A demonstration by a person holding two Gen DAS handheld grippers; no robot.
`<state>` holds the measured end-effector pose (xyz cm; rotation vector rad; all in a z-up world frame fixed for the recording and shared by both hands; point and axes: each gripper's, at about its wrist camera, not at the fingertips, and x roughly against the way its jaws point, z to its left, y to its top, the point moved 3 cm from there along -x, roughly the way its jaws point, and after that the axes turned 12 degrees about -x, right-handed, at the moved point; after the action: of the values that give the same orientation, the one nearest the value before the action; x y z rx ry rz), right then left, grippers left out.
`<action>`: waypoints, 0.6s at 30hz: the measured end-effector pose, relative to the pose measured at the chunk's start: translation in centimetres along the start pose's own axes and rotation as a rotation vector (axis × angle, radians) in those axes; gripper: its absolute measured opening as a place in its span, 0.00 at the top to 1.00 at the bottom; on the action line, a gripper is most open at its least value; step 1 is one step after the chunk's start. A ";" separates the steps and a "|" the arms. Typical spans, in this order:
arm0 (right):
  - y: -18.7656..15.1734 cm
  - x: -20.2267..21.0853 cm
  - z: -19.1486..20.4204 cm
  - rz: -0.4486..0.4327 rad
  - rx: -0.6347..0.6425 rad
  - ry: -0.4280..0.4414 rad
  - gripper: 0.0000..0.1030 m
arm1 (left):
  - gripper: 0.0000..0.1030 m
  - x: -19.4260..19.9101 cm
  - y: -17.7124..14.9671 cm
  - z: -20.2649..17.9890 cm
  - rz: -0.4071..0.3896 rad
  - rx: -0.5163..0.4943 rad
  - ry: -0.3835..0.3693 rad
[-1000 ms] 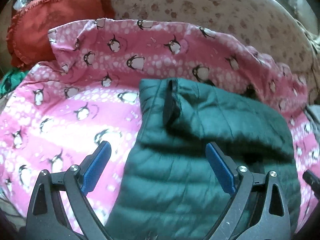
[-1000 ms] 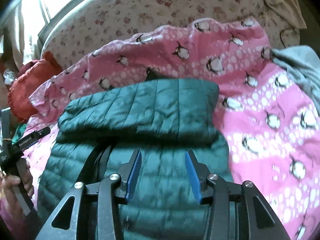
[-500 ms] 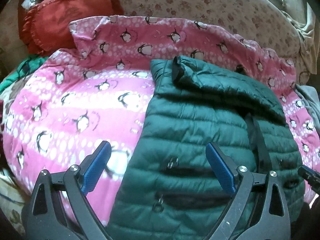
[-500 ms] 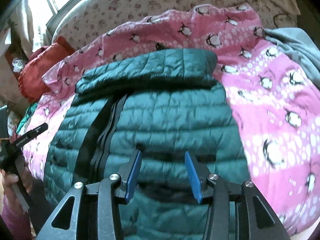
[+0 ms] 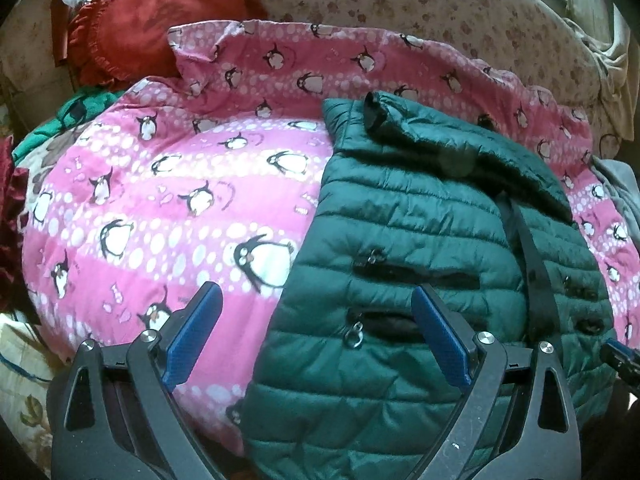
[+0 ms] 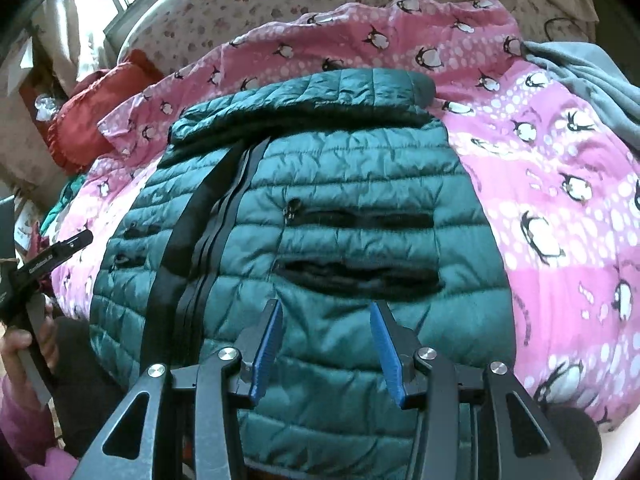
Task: Fold large clothes
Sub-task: 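Move both open tools to the jacket hem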
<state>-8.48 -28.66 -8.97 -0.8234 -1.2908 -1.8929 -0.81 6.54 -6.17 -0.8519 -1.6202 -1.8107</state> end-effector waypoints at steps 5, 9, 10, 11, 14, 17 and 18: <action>-1.1 0.6 -0.7 0.008 -0.019 0.008 0.50 | 0.07 0.0 -1.1 0.2 0.025 0.008 -0.018; -2.1 0.7 -1.2 0.032 -0.035 0.015 0.41 | 0.07 0.1 -1.6 0.2 0.033 -0.002 -0.016; -2.3 0.8 -1.3 0.034 -0.037 0.015 0.41 | 0.07 0.1 -1.6 0.2 0.034 -0.005 -0.015; -2.5 0.8 -1.4 0.036 -0.039 0.016 0.41 | 0.07 0.2 -1.7 0.2 0.035 -0.007 -0.013; -2.8 1.2 -1.8 0.031 -0.048 0.009 0.41 | 0.07 0.3 -1.9 0.3 0.037 -0.012 -0.011; -2.9 1.4 -2.1 0.032 -0.055 0.003 0.41 | 0.07 0.4 -2.3 0.2 0.044 -0.022 -0.012; -2.9 1.5 -2.2 0.032 -0.056 -0.001 0.41 | 0.07 0.4 -2.4 0.3 0.047 -0.025 -0.011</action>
<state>-11.95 -30.27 -9.95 -0.8692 -1.2228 -1.9110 -2.88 7.09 -7.37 -0.9045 -1.5745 -1.8004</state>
